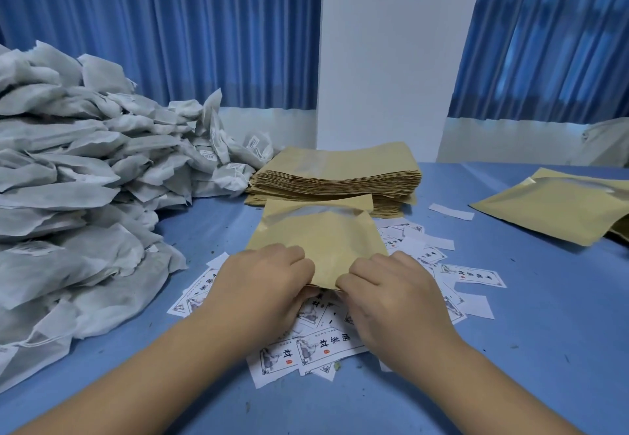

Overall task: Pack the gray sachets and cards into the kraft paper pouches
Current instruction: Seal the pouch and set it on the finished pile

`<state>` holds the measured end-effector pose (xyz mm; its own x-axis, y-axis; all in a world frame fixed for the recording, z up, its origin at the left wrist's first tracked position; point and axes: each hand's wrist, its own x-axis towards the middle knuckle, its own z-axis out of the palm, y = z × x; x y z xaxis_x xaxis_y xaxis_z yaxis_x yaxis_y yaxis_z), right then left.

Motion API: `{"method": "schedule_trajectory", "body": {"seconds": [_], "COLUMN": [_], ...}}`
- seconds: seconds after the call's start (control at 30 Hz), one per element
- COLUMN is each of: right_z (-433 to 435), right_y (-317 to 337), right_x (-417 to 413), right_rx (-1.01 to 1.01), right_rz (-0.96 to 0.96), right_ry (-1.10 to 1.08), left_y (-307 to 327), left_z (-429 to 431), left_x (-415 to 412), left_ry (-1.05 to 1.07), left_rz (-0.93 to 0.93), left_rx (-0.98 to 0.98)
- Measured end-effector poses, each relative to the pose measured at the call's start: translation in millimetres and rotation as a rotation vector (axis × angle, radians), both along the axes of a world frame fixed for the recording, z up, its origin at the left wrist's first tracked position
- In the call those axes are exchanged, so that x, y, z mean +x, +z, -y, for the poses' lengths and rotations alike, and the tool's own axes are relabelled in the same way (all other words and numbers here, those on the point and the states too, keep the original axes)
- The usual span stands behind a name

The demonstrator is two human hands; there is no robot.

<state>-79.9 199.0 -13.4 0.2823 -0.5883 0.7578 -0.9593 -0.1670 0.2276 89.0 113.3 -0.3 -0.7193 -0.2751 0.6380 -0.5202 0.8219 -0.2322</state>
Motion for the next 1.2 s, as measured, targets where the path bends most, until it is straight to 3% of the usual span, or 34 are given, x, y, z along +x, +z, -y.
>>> {"method": "schedule_trajectory", "body": {"seconds": [0.27, 0.83, 1.2], "right_z": [1.8, -5.5, -9.9], "right_y": [1.1, 7.7, 9.5], "right_x": [-0.5, -4.9, -35.8], "right_rx": [-0.002, 0.030, -0.013], "right_rz": [0.022, 0.091, 0.375], "right_ry": [-0.003, 0.100, 0.014], "left_y": [-5.2, -3.8, 3.9], "left_z": [-2.3, -4.9, 25.1], "left_x": [-5.5, -6.3, 55.5], "left_ry": [-0.045, -0.175, -0.030], "left_rz": [-0.009, -0.094, -0.144], "left_rx": [0.092, 0.091, 0.193]}}
